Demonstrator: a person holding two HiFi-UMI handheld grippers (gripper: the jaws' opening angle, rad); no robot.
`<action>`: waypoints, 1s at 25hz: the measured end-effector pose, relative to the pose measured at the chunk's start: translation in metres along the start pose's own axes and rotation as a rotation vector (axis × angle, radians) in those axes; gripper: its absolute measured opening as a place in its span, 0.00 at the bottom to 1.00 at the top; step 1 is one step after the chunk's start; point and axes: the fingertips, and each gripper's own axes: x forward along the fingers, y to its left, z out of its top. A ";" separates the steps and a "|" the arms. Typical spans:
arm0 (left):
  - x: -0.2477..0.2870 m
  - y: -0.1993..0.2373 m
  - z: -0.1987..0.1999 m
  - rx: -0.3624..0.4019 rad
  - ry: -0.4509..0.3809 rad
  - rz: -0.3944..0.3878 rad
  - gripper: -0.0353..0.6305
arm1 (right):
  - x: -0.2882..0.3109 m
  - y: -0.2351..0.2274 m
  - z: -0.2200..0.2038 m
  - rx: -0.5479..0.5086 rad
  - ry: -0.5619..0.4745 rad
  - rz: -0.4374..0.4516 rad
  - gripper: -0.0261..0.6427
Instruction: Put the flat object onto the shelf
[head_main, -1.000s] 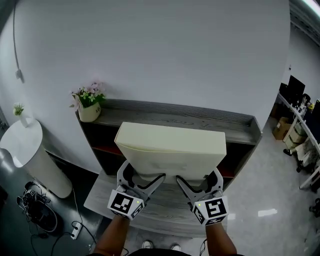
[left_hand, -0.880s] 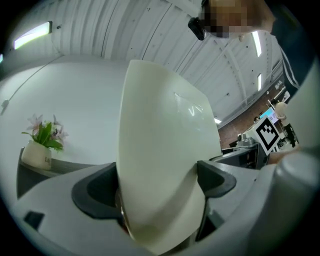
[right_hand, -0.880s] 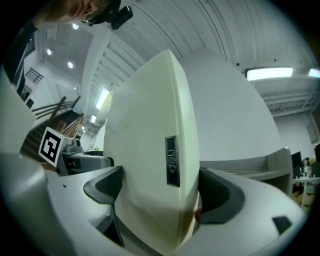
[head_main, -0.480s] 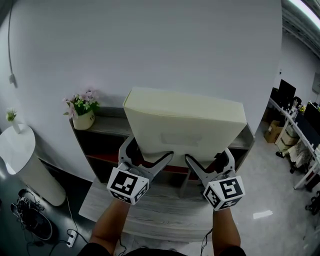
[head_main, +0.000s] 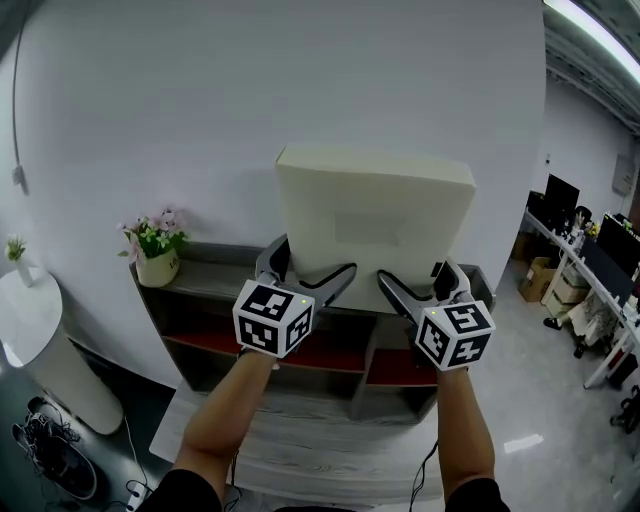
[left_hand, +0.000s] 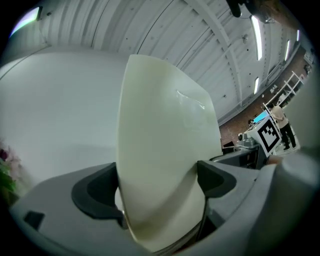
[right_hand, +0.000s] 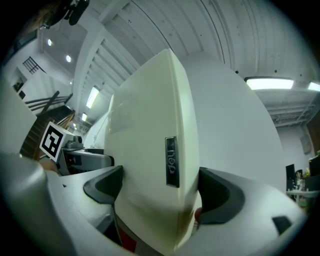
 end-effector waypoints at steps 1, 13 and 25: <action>0.008 0.003 -0.002 -0.001 0.003 -0.001 0.79 | 0.006 -0.006 -0.002 0.003 0.002 0.000 0.77; 0.062 0.028 -0.034 -0.044 0.074 0.008 0.79 | 0.055 -0.045 -0.032 0.074 0.076 0.041 0.77; 0.070 0.039 -0.037 -0.073 0.011 0.006 0.79 | 0.064 -0.056 -0.036 0.140 0.017 0.023 0.77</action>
